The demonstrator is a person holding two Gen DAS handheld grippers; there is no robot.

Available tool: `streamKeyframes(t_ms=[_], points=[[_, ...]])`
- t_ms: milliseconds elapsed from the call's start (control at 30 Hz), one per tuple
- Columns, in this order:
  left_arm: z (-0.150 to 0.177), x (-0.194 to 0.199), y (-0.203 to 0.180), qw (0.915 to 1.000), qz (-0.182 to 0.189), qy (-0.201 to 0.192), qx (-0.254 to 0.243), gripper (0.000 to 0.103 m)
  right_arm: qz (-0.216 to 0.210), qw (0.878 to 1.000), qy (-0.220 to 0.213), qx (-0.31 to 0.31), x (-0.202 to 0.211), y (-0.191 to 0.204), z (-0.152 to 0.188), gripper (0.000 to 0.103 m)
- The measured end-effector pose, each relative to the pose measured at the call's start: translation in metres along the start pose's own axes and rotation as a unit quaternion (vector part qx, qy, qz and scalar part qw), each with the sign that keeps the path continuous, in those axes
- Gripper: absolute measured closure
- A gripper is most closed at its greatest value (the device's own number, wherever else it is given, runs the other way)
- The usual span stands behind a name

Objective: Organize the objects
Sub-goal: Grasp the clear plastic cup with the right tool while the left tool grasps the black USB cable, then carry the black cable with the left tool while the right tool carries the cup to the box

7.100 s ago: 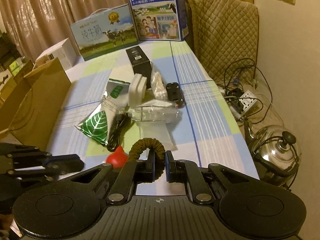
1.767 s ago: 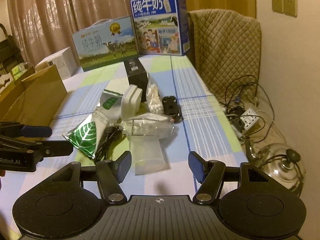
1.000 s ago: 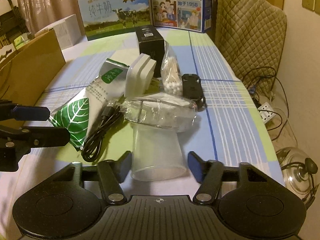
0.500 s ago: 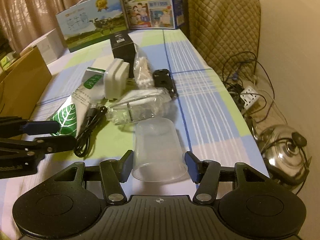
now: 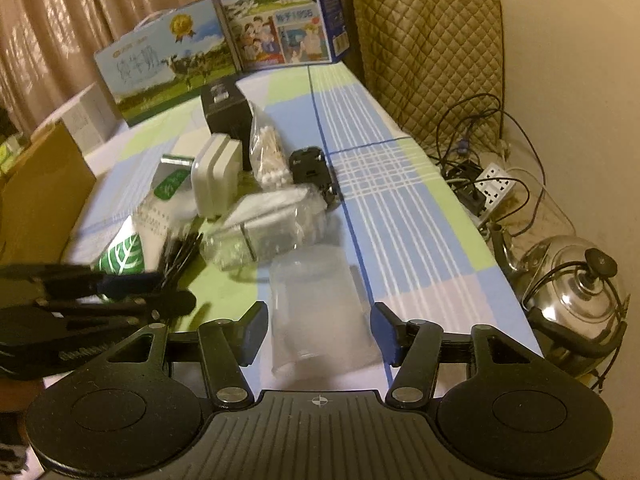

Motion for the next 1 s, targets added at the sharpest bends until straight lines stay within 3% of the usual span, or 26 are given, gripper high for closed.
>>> streamKeyframes(t_ms=[267,533,867,1000], points=[[0.002,0.007,0.006,0.9994,-0.024,0.021,0.016,0.089,0.0,1.0,-0.003,0.015,-0.007,0.007,-0.006,0.049],[0.013,0.019,0.007,0.9989,-0.028,0.029,0.027,0.089,0.039,0.995,0.016,0.089,-0.027,0.026,-0.009,0.049],[0.007,0.01,0.004,0.9994,-0.024,0.015,0.021,0.086,0.047,0.997,0.017,0.064,-0.025,0.02,-0.007,0.054],[0.008,0.009,0.0,0.9994,-0.032,0.015,0.004,0.091,0.051,0.997,0.006,0.052,-0.017,0.018,-0.011,0.054]])
Point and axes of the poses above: each gripper's, at about its wrist camera, not at the fingertips, and x roughly against the way its jaws point, y to its left, z to its underside, the point moved 2 cm from there along -x, roughly the way its jaws point, and after that the axes turned 11 degrees about x, right-handed, at the moved point
